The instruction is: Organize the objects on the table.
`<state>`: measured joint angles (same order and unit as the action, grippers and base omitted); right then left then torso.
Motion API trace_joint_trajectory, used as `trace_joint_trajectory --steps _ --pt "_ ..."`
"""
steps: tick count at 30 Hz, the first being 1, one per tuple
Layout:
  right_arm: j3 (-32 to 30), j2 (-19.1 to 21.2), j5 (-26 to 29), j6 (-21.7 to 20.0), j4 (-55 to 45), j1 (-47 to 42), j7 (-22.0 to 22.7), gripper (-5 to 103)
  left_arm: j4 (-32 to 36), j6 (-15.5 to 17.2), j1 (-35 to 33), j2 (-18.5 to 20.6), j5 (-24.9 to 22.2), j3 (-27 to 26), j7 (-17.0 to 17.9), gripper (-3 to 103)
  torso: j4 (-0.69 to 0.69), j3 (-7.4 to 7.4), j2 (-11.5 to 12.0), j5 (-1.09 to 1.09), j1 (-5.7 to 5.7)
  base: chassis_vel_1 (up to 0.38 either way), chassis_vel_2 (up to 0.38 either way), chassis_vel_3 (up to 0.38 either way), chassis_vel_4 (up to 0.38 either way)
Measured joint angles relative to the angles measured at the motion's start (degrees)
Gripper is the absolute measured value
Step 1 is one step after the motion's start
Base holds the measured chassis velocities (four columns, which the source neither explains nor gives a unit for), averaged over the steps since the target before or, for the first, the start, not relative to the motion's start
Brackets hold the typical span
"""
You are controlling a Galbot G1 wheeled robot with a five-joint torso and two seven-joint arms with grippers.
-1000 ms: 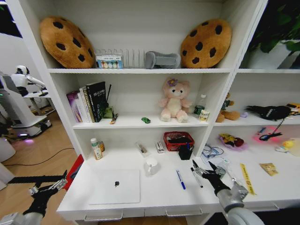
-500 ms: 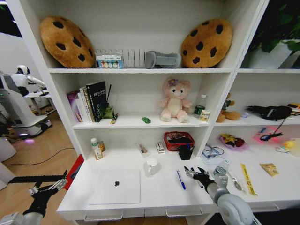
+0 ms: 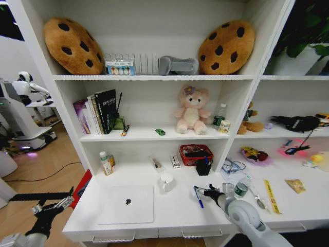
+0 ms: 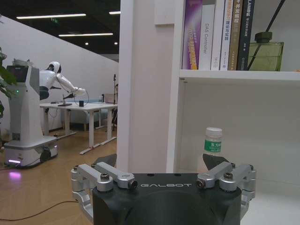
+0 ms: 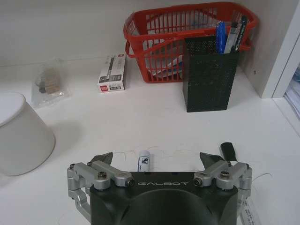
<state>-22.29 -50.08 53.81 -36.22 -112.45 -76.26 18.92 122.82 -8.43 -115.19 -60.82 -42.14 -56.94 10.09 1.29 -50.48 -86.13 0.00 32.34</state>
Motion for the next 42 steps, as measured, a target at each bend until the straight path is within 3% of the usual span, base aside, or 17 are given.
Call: trace_joint_trajectory --steps 10,16,19,22,28,29,34,39,42 --pt "5.6 0.5 -0.5 0.0 3.6 4.2 0.0 100 0.0 0.0 0.0 0.0 0.0 0.0 0.0 100 0.0 0.0 0.0 0.0 0.0 0.0 0.0 0.0 0.0" --pt "7.8 0.4 -1.8 0.3 5.1 5.4 -0.5 74 0.0 0.0 0.0 0.0 0.0 0.0 0.0 100 0.0 0.0 0.0 0.0 0.0 0.0 0.0 0.0 0.0" --pt "8.2 0.4 -1.9 0.4 5.2 5.6 -0.6 68 0.0 0.0 0.0 0.0 0.0 0.0 0.0 100 0.0 0.0 0.0 0.0 0.0 0.0 0.0 0.0 0.0" --pt "8.6 0.5 -2.2 0.5 5.4 5.9 -0.6 52 0.0 0.0 0.0 0.0 0.0 0.0 0.0 100 0.0 0.0 0.0 -0.01 0.0 0.0 0.0 0.0 0.0" --pt "8.5 0.4 -2.4 0.5 5.4 5.7 -0.5 36 0.0 0.0 0.0 0.0 0.0 0.0 0.0 100 0.0 0.0 0.0 0.0 0.0 0.0 0.0 0.0 0.0" --pt "8.2 0.4 -2.4 0.6 5.3 5.4 -0.5 25 0.0 0.0 0.0 0.0 0.0 0.0 0.0 100 0.0 0.01 0.0 0.0 -0.01 0.0 0.0 0.0 0.0" --pt "7.2 0.4 -2.9 0.7 5.2 4.3 -0.8 12 0.0 0.0 0.0 0.0 0.0 0.0 0.0 100 0.0 0.0 0.0 0.0 -0.01 0.0 0.0 0.0 0.0" --pt "5.7 -0.2 -4.0 1.4 4.8 2.9 -1.3 12 0.0 0.0 0.0 0.0 0.0 0.0 0.0 100 0.0 0.0 0.0 0.0 -0.01 0.0 0.0 0.0 0.0" --pt "3.2 -1.3 -8.8 5.7 4.1 0.9 -2.8 12 0.0 0.0 0.0 0.0 0.0 0.0 0.0 100 0.01 0.0 0.0 0.01 -0.01 0.0 0.0 0.0 0.0"
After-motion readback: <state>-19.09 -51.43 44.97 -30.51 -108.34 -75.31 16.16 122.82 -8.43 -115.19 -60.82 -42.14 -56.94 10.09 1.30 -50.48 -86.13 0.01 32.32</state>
